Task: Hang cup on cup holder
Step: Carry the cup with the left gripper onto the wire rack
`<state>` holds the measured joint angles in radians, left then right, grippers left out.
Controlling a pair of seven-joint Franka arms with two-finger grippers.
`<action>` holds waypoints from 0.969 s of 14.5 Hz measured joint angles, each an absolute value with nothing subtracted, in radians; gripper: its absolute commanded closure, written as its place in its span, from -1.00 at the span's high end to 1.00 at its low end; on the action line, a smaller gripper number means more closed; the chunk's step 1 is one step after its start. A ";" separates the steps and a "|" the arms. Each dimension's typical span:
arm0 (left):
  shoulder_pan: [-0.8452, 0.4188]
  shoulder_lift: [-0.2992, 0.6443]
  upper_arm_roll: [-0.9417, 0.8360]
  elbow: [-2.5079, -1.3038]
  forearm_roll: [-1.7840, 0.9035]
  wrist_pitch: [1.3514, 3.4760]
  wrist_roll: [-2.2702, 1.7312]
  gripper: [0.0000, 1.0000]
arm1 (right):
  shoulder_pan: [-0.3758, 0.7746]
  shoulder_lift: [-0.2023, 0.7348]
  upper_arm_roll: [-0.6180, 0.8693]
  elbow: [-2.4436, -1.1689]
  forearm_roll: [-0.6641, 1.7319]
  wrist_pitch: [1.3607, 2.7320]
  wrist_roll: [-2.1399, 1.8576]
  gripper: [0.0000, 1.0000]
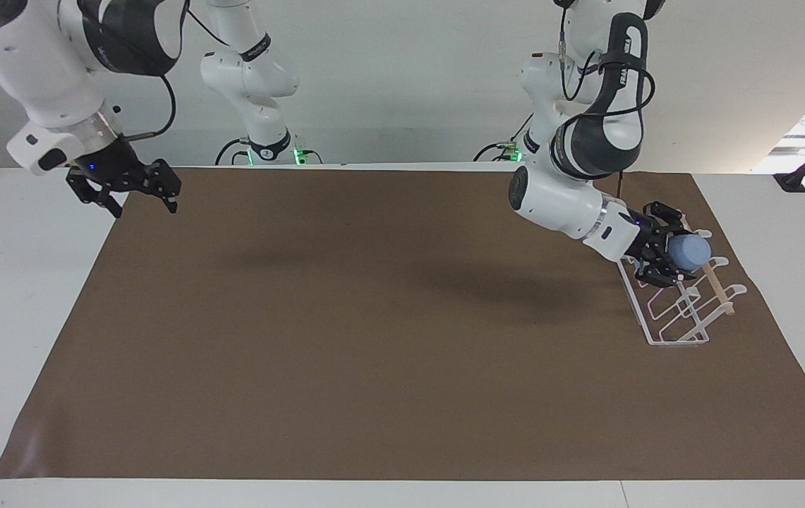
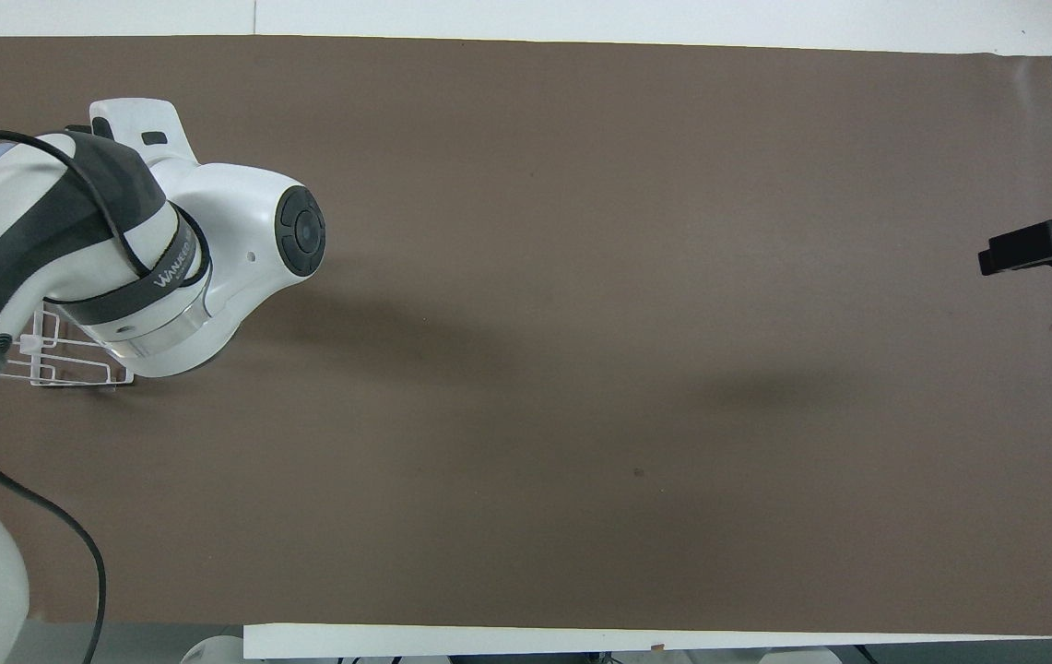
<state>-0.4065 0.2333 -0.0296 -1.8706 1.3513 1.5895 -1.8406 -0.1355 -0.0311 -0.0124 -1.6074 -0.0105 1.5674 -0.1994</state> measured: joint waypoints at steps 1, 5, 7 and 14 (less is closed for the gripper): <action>-0.397 0.263 -0.029 -1.871 1.394 1.573 -1.875 -1.00 | -0.144 -0.032 -0.019 -1.556 -0.035 1.517 -0.199 0.99; -0.355 0.360 -0.028 -1.871 1.471 1.545 -1.978 -1.00 | -0.134 -0.030 -0.009 -1.473 -0.117 1.376 -0.204 0.99; -0.342 0.367 -0.028 -1.871 1.472 1.541 -1.988 -1.00 | -0.116 -0.023 0.009 -1.475 -0.117 1.350 -0.204 0.99; -0.327 0.367 -0.033 -1.871 1.436 1.561 -2.002 0.00 | -0.070 -0.022 0.029 -1.491 -0.119 1.321 -0.195 0.99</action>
<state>-0.3270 0.3667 -0.0327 -1.8712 1.4359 1.5610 -2.0018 -0.0699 -0.0219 0.0286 -1.4911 -0.1186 1.3206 -0.1954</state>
